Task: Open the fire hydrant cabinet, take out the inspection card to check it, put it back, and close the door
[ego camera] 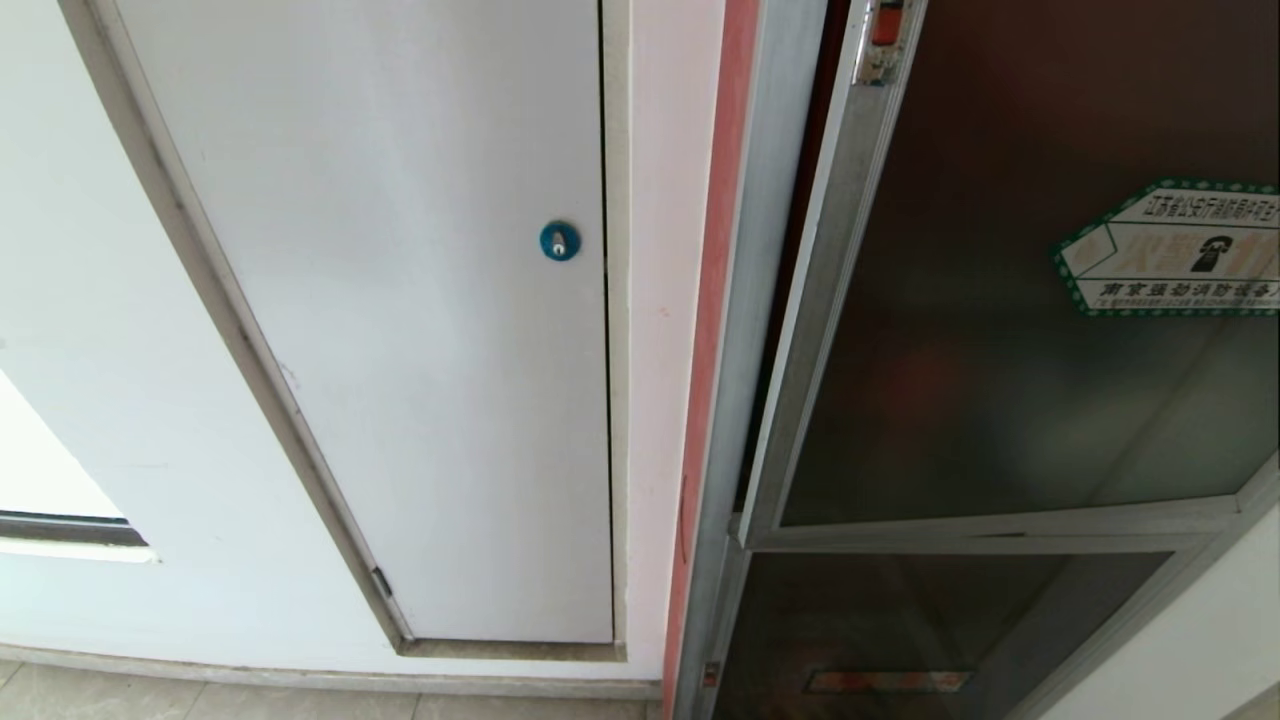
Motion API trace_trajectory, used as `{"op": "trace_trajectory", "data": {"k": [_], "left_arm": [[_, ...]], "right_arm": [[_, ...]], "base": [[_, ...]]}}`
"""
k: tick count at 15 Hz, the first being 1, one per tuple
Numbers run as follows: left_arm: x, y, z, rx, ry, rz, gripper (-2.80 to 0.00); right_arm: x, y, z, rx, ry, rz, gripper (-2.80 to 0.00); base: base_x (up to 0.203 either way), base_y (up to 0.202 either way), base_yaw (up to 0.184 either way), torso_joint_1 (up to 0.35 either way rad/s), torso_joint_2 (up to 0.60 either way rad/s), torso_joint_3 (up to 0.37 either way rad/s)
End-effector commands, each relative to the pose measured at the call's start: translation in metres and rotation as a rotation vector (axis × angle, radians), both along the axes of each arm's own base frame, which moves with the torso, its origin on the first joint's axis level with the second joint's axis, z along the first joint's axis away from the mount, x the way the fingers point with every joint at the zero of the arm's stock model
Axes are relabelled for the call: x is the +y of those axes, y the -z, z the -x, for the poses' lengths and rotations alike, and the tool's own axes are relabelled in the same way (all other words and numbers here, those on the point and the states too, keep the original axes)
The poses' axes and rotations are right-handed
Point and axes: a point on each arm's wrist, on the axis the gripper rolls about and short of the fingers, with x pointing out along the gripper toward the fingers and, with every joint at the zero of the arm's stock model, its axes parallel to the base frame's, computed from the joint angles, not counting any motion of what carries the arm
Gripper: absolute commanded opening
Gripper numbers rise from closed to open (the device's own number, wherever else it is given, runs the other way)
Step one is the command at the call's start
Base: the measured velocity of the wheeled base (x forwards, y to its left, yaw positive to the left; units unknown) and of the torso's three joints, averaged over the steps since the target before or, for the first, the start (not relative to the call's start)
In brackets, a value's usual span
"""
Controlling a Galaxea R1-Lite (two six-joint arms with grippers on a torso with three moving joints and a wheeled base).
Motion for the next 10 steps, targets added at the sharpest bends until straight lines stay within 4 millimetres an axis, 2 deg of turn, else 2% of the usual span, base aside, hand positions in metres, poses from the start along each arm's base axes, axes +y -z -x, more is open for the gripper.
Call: {"op": "trace_trajectory", "data": {"k": [1,3,5,7,10], "left_arm": [[0.000,-0.015,0.005,-0.048,0.020,0.001,-2.80],[-0.002,-0.044,0.007,-0.069,0.102,0.018,-2.80],[-0.004,-0.073,-0.002,-0.024,0.192,0.059,-2.80],[-0.006,-0.099,-0.021,0.056,0.299,0.101,-2.80],[-0.011,-0.125,-0.063,0.212,0.504,0.153,-2.80]], "right_arm": [[0.000,0.000,0.000,0.001,0.000,-0.001,-2.80],[0.000,0.000,0.000,0.002,0.000,-0.001,-2.80],[0.000,0.000,0.000,0.003,0.000,-0.001,-2.80],[0.000,0.000,0.000,0.002,0.000,-0.001,-2.80],[0.000,0.000,0.000,0.003,0.000,-0.001,-2.80]], "base": [[0.000,0.000,0.000,0.000,0.00,0.000],[0.000,0.000,0.000,0.000,0.00,0.000],[0.000,0.000,0.000,0.000,0.00,0.000],[0.000,0.000,0.000,0.000,0.00,0.000],[0.000,0.000,0.000,0.000,0.00,0.000]]}}
